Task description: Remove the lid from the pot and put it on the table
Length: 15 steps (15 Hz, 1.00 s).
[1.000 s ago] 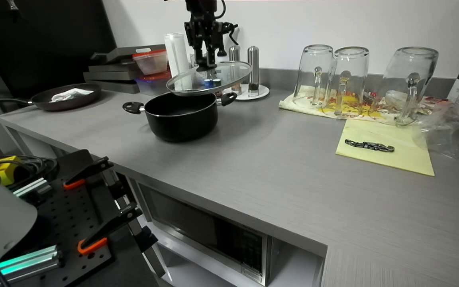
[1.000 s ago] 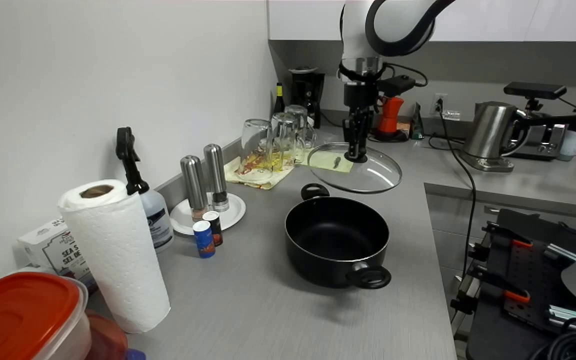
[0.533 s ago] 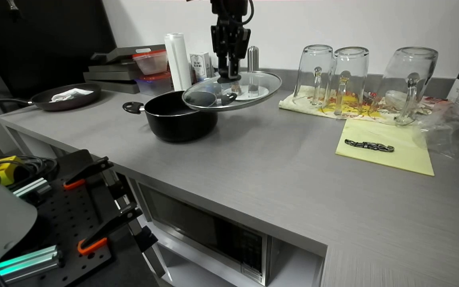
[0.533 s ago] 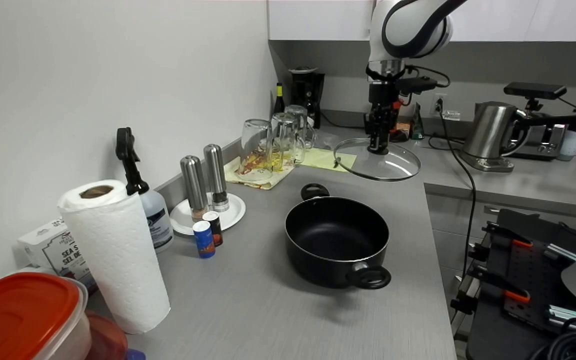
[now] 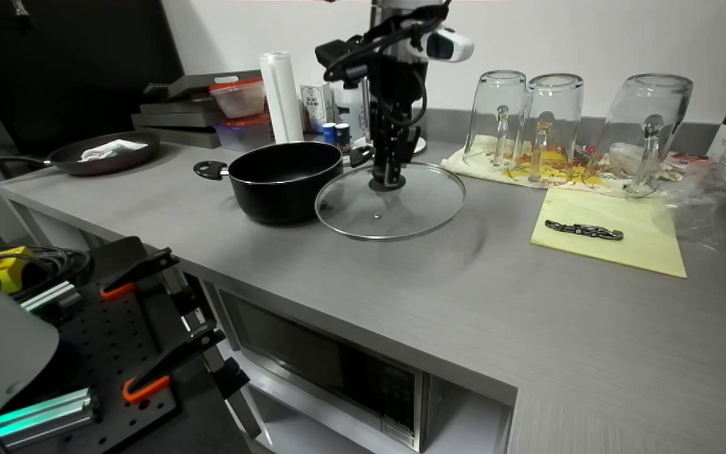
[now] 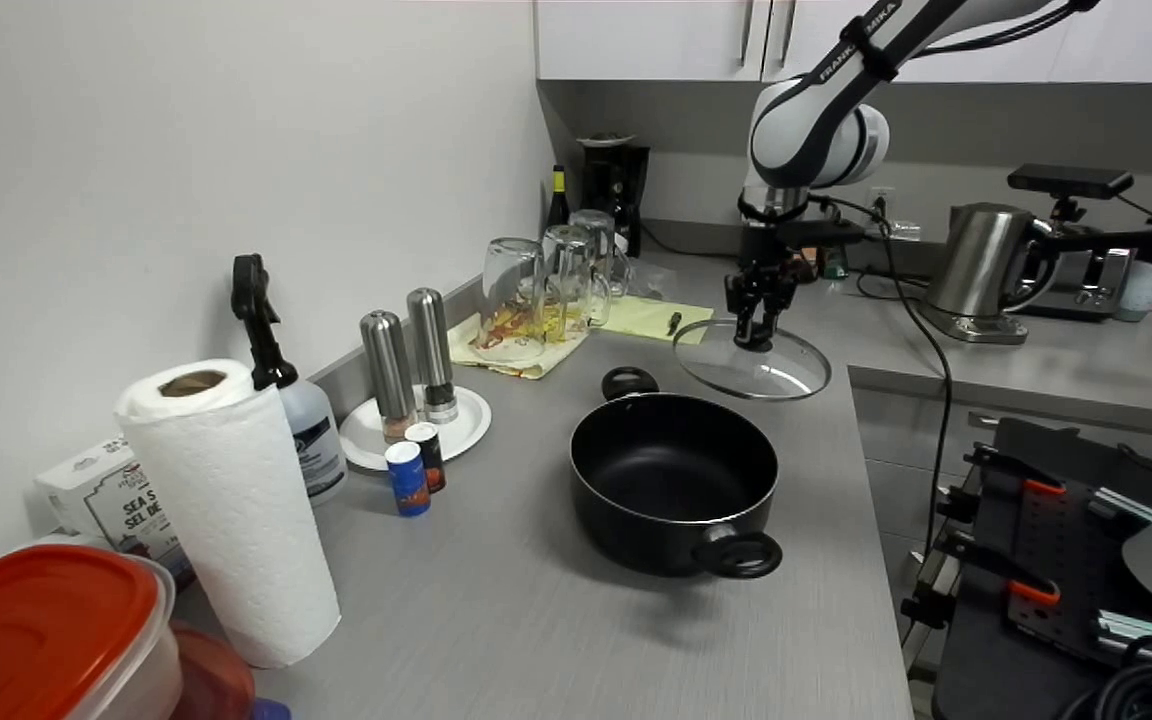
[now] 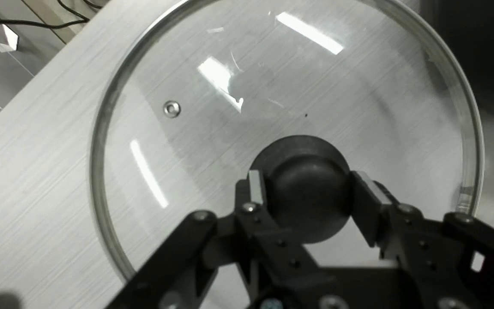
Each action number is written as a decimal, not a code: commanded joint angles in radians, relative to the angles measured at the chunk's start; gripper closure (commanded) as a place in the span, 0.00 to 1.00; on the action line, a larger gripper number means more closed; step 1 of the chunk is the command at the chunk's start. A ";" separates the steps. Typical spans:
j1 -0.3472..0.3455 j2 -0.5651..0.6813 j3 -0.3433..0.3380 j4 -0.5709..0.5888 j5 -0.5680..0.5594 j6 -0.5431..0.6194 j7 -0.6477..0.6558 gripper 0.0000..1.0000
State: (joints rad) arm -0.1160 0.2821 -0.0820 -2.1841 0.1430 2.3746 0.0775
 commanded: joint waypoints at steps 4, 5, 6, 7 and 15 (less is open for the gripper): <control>-0.005 0.165 0.024 0.056 0.081 0.133 0.011 0.74; -0.004 0.184 0.026 0.061 0.082 0.150 0.012 0.74; -0.002 0.201 0.027 0.068 0.079 0.158 0.017 0.74; -0.003 0.217 0.029 0.076 0.080 0.163 0.018 0.74; -0.005 0.253 0.036 0.111 0.078 0.162 0.027 0.22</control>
State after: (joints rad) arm -0.1159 0.5269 -0.0573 -2.0958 0.1996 2.5323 0.0967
